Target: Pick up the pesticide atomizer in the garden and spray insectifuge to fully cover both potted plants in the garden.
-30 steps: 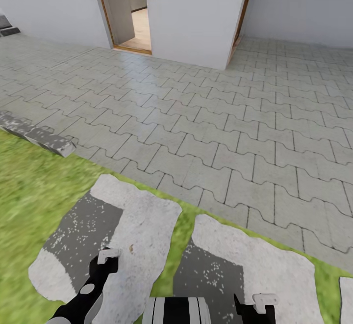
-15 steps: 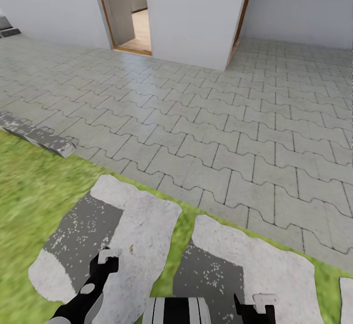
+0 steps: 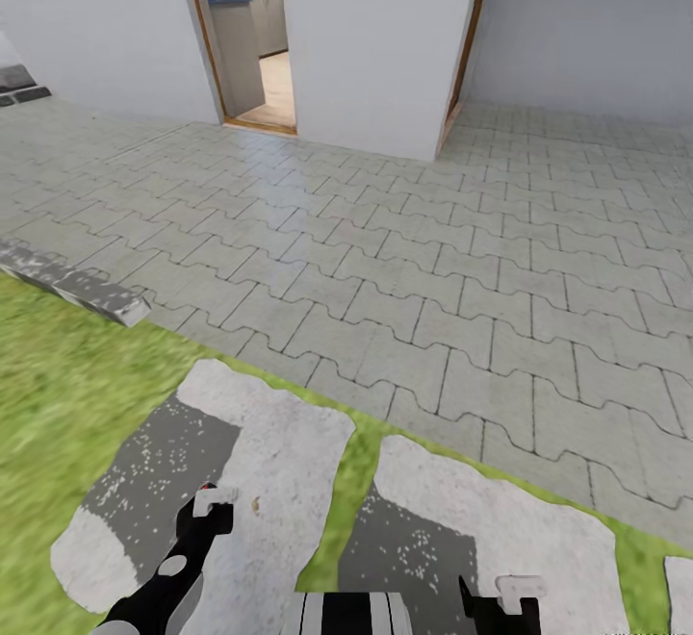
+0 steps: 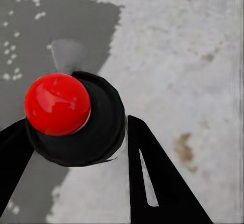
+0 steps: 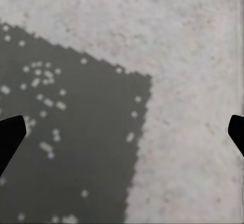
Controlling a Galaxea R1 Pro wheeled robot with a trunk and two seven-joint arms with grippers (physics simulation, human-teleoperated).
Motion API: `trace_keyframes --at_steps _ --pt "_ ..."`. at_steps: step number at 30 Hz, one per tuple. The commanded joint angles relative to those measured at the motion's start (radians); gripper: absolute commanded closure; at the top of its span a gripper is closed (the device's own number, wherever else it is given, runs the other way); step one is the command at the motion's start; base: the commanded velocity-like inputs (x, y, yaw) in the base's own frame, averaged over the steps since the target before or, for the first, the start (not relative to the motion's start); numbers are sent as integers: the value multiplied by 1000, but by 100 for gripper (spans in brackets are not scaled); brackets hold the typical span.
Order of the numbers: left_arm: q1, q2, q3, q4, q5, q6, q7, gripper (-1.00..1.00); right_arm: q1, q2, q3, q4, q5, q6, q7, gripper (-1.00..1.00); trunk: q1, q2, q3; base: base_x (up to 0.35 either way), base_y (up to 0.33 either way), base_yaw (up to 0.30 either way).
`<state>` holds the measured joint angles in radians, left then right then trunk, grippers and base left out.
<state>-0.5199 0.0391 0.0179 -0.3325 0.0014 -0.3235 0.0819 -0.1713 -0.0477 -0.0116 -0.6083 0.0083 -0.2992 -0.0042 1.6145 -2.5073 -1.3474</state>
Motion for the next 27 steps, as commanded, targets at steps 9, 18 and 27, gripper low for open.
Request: trace_keyframes --at_steps 9,18,27 --pt "0 -1 1 2 -1 0 0 100 0 0 -1 1 1 -4 0 -100 -4 2 39 0 0 -229" --pt "1 1 0 5 0 15 -52 100 0 0 1 4 2 -28 0 -100 -8 4 82 0 0 -245" --pt "39 32 6 78 0 15 -69 100 1 -5 1 22 3 -52 3 -100 -12 6 127 0 0 -244"
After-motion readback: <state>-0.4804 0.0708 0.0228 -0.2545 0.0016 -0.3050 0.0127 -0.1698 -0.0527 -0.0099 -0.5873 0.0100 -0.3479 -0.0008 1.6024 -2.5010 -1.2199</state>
